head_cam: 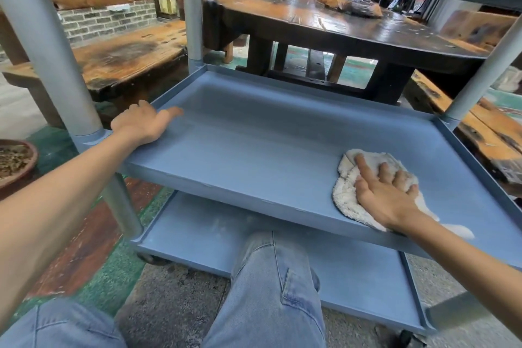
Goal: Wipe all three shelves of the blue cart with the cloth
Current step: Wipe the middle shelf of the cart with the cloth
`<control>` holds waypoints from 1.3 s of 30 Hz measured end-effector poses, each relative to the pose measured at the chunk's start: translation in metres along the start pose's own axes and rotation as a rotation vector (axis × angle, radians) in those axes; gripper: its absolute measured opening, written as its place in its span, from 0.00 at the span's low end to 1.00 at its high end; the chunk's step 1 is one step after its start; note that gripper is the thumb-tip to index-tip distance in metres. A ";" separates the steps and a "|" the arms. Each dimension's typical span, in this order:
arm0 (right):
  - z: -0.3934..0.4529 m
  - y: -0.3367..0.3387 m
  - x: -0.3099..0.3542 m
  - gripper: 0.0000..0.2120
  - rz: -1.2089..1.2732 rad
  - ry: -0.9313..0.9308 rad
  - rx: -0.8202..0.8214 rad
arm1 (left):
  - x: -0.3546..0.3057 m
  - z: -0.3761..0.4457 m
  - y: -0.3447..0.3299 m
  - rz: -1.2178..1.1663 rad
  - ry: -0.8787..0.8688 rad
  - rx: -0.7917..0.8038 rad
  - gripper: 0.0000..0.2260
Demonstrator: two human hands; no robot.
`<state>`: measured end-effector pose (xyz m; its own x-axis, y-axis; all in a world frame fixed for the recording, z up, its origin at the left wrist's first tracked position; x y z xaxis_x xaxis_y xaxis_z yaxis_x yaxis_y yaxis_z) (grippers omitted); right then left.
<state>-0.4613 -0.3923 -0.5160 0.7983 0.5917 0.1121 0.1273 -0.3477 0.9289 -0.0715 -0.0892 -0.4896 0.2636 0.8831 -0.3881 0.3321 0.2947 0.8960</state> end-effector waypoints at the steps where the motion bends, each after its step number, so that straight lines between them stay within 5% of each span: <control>1: 0.001 -0.002 0.009 0.30 0.006 -0.001 -0.005 | 0.001 -0.001 0.004 -0.050 -0.005 0.029 0.55; 7: 0.006 -0.011 0.070 0.29 0.031 0.032 -0.015 | 0.003 -0.008 0.018 -0.667 -0.087 0.130 0.31; 14: 0.009 -0.020 0.146 0.30 0.014 0.096 -0.037 | 0.009 -0.004 0.026 -0.832 -0.110 0.088 0.29; 21: 0.016 -0.030 0.232 0.33 -0.007 0.193 -0.031 | 0.017 0.010 0.035 -0.929 -0.028 0.172 0.44; 32: 0.025 -0.037 0.358 0.46 -0.048 0.457 0.024 | 0.019 0.014 0.038 -0.976 -0.058 0.227 0.44; 39: 0.013 -0.044 0.425 0.50 0.083 0.377 0.013 | 0.024 0.022 0.038 -0.980 -0.020 0.231 0.48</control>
<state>-0.1196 -0.1349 -0.5142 0.5343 0.7861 0.3109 0.0810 -0.4137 0.9068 -0.0329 -0.0645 -0.4698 -0.2050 0.2824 -0.9371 0.5775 0.8079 0.1171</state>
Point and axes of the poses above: each hand's wrist, its own z-axis towards the middle knuckle, its own y-axis out of the back of the hand, x = y × z, the point moved 3 cm from there along z, towards the middle knuckle, and after that the axes turned 12 degrees about x, right-handed, at the moved point
